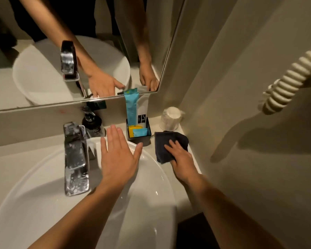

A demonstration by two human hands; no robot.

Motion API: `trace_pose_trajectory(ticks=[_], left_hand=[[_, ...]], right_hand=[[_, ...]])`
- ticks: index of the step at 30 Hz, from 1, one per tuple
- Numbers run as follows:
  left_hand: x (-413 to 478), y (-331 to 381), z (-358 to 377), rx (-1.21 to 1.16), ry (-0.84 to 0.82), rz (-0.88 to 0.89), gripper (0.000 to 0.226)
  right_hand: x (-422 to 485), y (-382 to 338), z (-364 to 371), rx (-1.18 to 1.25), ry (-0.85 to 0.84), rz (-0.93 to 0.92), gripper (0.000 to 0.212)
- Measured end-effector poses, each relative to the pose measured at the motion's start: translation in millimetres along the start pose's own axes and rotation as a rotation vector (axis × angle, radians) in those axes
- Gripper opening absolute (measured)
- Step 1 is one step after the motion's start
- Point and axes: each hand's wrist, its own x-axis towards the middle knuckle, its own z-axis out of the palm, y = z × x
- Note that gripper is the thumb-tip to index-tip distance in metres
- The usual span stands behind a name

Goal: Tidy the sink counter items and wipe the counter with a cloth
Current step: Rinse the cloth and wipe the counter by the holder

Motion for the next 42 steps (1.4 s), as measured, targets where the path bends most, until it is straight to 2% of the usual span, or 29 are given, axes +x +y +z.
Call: trace_pose_trajectory(ticks=[3, 10, 17, 26, 35, 42], left_hand=[[0.0, 1.3, 2.3, 0.026, -0.002, 0.000, 0.094], [2.0, 2.2, 4.0, 0.087, 0.012, -0.013, 0.096], [1.3, 1.9, 3.7, 0.119, 0.029, 0.002, 0.094], [0.5, 1.6, 3.0, 0.117, 0.035, 0.008, 0.093], [-1.1, 0.9, 2.8, 0.106, 0.043, 0.015, 0.091], [-2.3, -0.4, 3.7, 0.078, 0.054, 0.028, 0.090]], right_hand=[[4.9, 0.6, 4.4, -0.075, 0.058, -0.007, 0.070], [17.6, 13.4, 0.2, -0.168, -0.074, -0.099, 0.083], [14.2, 14.4, 2.8, -0.181, -0.036, -0.007, 0.057], [-0.1, 11.7, 7.7, -0.071, 0.004, 0.111, 0.053], [-37.4, 16.6, 12.0, -0.006, 0.024, 0.133, 0.051], [-78.0, 12.2, 7.2, 0.064, 0.024, 0.184, 0.041]])
